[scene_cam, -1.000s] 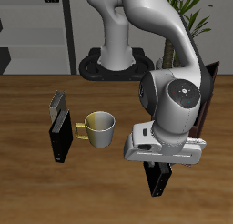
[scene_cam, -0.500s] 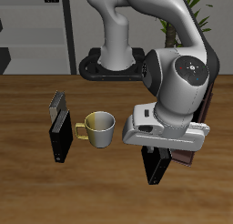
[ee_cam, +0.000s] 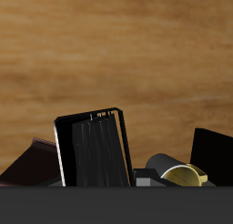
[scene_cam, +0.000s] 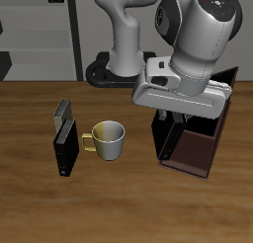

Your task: Place the left black book into the left desk caddy's left compartment

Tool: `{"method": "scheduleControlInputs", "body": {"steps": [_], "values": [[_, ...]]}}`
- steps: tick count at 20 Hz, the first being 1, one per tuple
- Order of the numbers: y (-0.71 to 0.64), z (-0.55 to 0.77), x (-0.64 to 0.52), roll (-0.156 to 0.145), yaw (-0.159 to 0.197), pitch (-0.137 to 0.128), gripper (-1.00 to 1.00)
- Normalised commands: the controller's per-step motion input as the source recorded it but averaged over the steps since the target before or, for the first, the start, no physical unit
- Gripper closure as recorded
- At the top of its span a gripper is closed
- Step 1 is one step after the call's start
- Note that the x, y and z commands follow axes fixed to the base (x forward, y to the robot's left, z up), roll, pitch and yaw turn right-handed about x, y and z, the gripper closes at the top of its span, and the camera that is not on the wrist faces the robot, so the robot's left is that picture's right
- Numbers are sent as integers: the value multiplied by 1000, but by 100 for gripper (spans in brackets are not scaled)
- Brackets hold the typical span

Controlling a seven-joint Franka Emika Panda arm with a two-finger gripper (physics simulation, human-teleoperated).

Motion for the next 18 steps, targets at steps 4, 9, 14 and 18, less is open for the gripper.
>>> {"method": "scheduleControlInputs", "body": {"steps": [4, 9, 14, 18], "values": [[13, 532, -389, 0, -19, -59, 100], [105, 592, -604, -4, -13, -47, 100], [200, 286, -556, 25, -35, -13, 100], [322, 128, -574, 31, 25, -27, 100]]}}
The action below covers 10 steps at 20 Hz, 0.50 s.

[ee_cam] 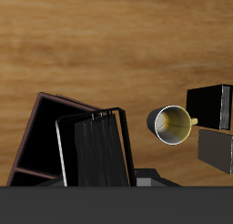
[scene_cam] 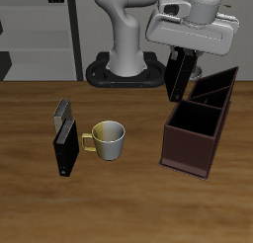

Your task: Place the left black book into the left desk caddy's left compartment

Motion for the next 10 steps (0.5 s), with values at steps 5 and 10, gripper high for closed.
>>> {"method": "scheduleControlInputs", "body": {"steps": [5, 10], "values": [[215, 62, -491, -12, -28, -22, 100], [127, -5, -557, -74, -62, -22, 100]]}}
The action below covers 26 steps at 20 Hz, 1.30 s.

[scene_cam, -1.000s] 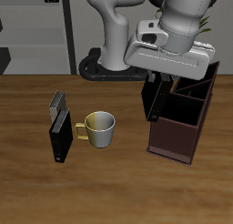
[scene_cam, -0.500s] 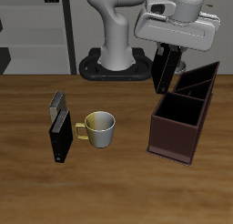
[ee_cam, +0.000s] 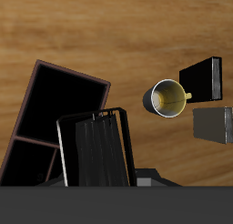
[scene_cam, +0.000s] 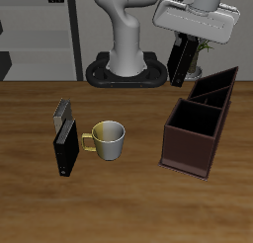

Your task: Place the left black book into the left desk caddy's left compartment

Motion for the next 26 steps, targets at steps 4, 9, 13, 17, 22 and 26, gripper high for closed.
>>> {"method": "scheduleControlInputs", "body": {"steps": [4, 9, 13, 17, 22, 26], "values": [[222, -65, -523, -65, -30, -34, 100], [299, 1, -480, 6, 2, -35, 100], [520, -19, -660, 39, 48, -77, 100], [304, -50, -334, 24, 14, -37, 100], [318, -96, -388, 57, -8, -17, 100], [165, -150, -274, 20, -48, -2, 100]]}}
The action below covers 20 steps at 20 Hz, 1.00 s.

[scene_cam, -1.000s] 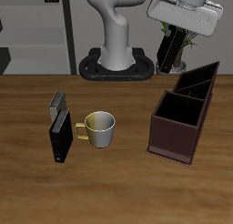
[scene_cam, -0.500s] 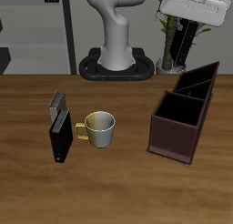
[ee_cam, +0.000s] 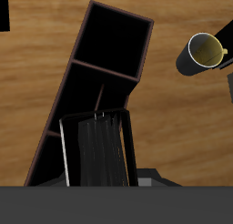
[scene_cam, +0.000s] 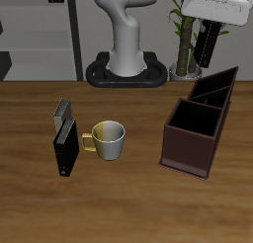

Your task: Place the left black book into the left desk caddy's left compartment

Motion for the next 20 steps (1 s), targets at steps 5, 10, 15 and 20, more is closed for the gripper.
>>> {"method": "scheduleControlInputs", "body": {"steps": [5, 10, 15, 20], "values": [[94, -203, -196, 23, -111, 24, 100], [84, -147, -101, 9, -67, 16, 100], [139, -126, -185, 43, -90, 28, 100], [217, -92, -167, 46, -42, 6, 100]]}}
